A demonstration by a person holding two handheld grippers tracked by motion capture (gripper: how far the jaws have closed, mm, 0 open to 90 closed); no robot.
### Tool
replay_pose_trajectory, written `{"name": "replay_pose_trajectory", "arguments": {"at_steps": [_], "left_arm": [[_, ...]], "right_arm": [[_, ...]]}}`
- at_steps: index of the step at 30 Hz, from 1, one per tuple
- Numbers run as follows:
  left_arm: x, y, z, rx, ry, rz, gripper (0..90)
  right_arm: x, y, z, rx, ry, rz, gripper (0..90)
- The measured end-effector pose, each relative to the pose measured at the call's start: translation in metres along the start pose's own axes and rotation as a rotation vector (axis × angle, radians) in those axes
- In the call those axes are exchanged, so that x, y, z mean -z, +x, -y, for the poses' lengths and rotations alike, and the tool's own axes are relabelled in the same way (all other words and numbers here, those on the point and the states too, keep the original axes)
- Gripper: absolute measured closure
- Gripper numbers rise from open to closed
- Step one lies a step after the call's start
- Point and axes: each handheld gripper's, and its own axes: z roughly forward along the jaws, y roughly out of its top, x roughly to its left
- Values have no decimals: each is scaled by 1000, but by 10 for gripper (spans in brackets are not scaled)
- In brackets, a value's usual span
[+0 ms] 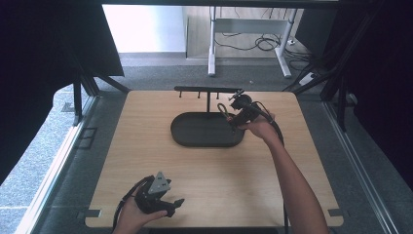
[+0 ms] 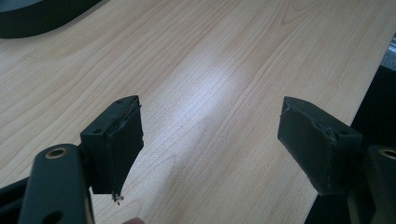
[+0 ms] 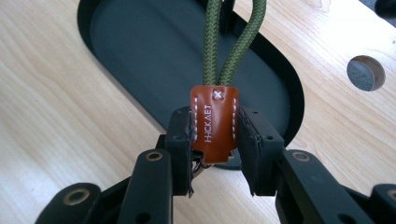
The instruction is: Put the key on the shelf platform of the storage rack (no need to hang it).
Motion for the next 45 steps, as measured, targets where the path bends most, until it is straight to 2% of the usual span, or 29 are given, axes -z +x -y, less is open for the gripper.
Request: {"name": "replay_pose_trajectory", "arguments": {"at_steps": [7, 8, 20, 30, 38, 45], "left_arm": [[0, 1, 1, 1, 1, -1, 228], [0, 1, 1, 1, 2, 1, 227], [-2, -1, 0, -4, 8, 4, 227], [-2, -1, 0, -2, 8, 4, 227], [-3, -2, 0, -3, 12, 6, 227], [-3, -2, 0, -4, 11, 6, 227]], "right_arm": [[-15, -3, -1, -13, -2, 6, 671], [-21, -2, 1, -19, 4, 6, 671], [-47, -3, 15, -48, 22, 7, 668], [-67, 1, 28, -37, 47, 35, 663], [-70, -2, 32, -44, 53, 34, 654], [-68, -2, 33, -44, 51, 35, 610]]}}
